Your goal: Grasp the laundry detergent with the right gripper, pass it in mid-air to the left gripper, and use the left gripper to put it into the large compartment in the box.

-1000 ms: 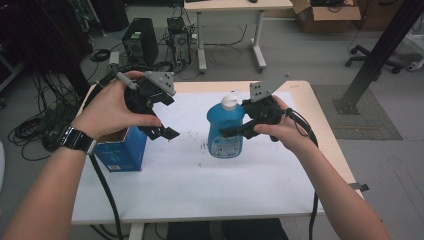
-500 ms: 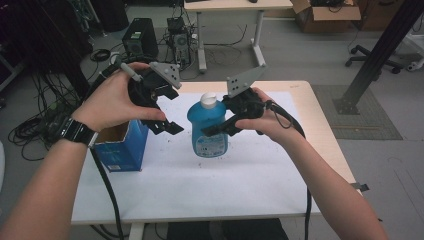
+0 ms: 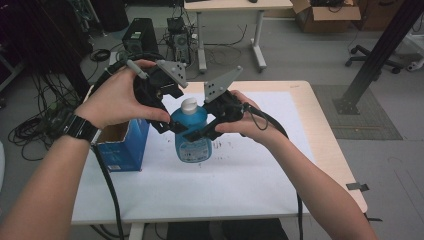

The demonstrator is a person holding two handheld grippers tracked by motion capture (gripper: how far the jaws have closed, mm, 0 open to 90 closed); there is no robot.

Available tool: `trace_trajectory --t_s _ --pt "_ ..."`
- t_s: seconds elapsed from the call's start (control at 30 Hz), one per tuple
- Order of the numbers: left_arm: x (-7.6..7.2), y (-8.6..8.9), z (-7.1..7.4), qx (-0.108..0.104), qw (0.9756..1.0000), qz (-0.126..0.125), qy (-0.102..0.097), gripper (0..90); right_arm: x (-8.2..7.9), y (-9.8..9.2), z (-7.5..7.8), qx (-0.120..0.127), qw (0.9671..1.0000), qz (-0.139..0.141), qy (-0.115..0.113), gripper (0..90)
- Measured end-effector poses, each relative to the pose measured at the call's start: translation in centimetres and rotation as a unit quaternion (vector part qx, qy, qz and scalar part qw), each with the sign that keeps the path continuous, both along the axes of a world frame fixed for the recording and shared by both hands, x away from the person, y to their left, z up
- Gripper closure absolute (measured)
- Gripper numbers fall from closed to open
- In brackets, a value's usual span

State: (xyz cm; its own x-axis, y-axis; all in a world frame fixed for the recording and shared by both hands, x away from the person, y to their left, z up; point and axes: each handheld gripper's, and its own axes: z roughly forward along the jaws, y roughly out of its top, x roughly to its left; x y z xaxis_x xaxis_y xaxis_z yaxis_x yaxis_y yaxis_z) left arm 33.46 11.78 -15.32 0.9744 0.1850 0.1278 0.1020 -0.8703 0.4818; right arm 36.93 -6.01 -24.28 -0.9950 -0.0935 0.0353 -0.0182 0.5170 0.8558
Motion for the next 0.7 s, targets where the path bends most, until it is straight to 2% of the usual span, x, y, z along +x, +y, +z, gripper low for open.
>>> trace_trajectory --t_s 0.2,0.7 --pt "0.0 -0.3 0.0 0.013 0.9999 -0.004 0.004 6.7 -0.2 0.7 -0.2 -0.004 1.0 0.006 -0.001 42.5" --pt "0.1 -1.5 -0.2 0.053 0.9984 -0.012 0.014 9.7 -0.5 1.0 -0.3 -0.007 0.9999 0.009 -0.003 42.6"
